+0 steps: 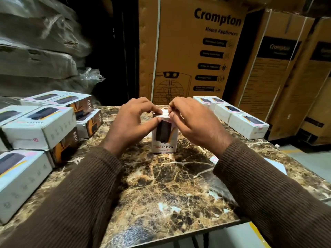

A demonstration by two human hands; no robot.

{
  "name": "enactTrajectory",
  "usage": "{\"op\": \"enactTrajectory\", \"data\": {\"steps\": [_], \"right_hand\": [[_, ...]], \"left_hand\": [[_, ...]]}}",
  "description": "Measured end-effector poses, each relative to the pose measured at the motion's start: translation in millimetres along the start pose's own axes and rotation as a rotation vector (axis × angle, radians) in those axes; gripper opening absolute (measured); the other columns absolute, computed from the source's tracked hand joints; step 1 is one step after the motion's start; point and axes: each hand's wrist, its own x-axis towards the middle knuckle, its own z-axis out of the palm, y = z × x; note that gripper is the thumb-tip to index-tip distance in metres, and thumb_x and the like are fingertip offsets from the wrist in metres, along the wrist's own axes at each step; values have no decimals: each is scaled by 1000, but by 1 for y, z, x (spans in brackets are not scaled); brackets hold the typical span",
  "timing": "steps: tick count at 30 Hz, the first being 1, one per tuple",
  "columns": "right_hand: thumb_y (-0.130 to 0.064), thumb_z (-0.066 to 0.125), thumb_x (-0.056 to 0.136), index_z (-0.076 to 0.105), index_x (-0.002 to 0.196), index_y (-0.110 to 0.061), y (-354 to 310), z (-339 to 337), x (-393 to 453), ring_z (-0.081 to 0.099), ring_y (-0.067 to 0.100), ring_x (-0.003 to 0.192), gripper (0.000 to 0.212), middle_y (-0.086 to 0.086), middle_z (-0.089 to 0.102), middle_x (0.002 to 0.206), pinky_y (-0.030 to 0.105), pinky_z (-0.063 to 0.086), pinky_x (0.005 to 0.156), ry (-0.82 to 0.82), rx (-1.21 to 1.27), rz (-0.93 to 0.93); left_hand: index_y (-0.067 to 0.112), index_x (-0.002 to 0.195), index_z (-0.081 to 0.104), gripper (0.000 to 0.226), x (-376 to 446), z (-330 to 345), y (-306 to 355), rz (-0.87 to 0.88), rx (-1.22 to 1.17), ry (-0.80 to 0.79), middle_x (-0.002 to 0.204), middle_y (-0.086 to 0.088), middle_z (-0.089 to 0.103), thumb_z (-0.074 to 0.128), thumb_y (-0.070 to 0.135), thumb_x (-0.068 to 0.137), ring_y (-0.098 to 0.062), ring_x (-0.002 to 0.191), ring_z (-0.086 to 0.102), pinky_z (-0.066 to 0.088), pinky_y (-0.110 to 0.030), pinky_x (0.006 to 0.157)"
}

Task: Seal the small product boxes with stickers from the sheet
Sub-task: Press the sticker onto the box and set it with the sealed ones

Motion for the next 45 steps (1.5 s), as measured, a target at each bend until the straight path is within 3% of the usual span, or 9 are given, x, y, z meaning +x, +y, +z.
{"op": "enactTrajectory", "data": {"steps": [7, 12, 19, 27, 36, 41, 45], "right_hand": [[-29, 45, 106, 54, 109, -21, -8, 4, 1, 46, 13, 92, 13, -7, 54, 102, 28, 36, 77, 3, -138, -31], [-24, 50, 106, 55, 107, -15, -8, 18, -4, 41, 12, 89, 10, -3, 52, 100, 24, 32, 77, 114, -177, -13], [-21, 58, 103, 57, 106, -13, -11, 29, -5, 45, 13, 89, 9, 1, 55, 100, 23, 41, 78, 194, -192, -11], [-20, 55, 102, 60, 108, -11, -10, 31, -8, 45, 11, 93, 12, 2, 58, 102, 22, 37, 81, 217, -140, -5], [-22, 58, 98, 61, 112, -11, -5, 31, -12, 52, 14, 89, 18, 3, 61, 101, 24, 47, 77, 238, -173, -48], [-22, 59, 97, 54, 131, -13, -7, 30, -9, 55, 13, 88, 35, -1, 60, 101, 28, 51, 74, 242, -75, -6], [-20, 59, 98, 55, 113, -16, -5, 31, -12, 54, 14, 84, 15, -3, 58, 96, 30, 53, 68, 288, -75, -30]], "left_hand": [[20, 96, 75, 9, -1, 2, 5, -29, -47, 18, 94, 14, 62, 77, 24, 89, -7, 93, 57, 40, -22, 77], [20, 95, 74, 10, -2, 2, 8, -40, -55, 15, 95, 13, 63, 76, 27, 88, -3, 93, 56, 39, -19, 76], [23, 95, 74, 9, -1, 2, 7, -46, -59, 11, 97, 13, 64, 77, 27, 88, -8, 95, 58, 41, -21, 77], [20, 95, 74, 9, 0, 3, 6, -38, -69, 14, 96, 13, 64, 78, 25, 88, -4, 93, 58, 41, -17, 76], [20, 95, 74, 9, 0, 4, 5, -40, -61, 14, 96, 13, 63, 79, 25, 89, -2, 93, 57, 41, -17, 75], [22, 95, 74, 9, 0, 3, 5, -47, -57, 13, 95, 16, 62, 79, 25, 89, 2, 91, 55, 36, -13, 73], [22, 94, 74, 9, -1, 3, 5, -48, -63, 14, 94, 16, 61, 79, 25, 89, 3, 90, 54, 36, -10, 72]]}}
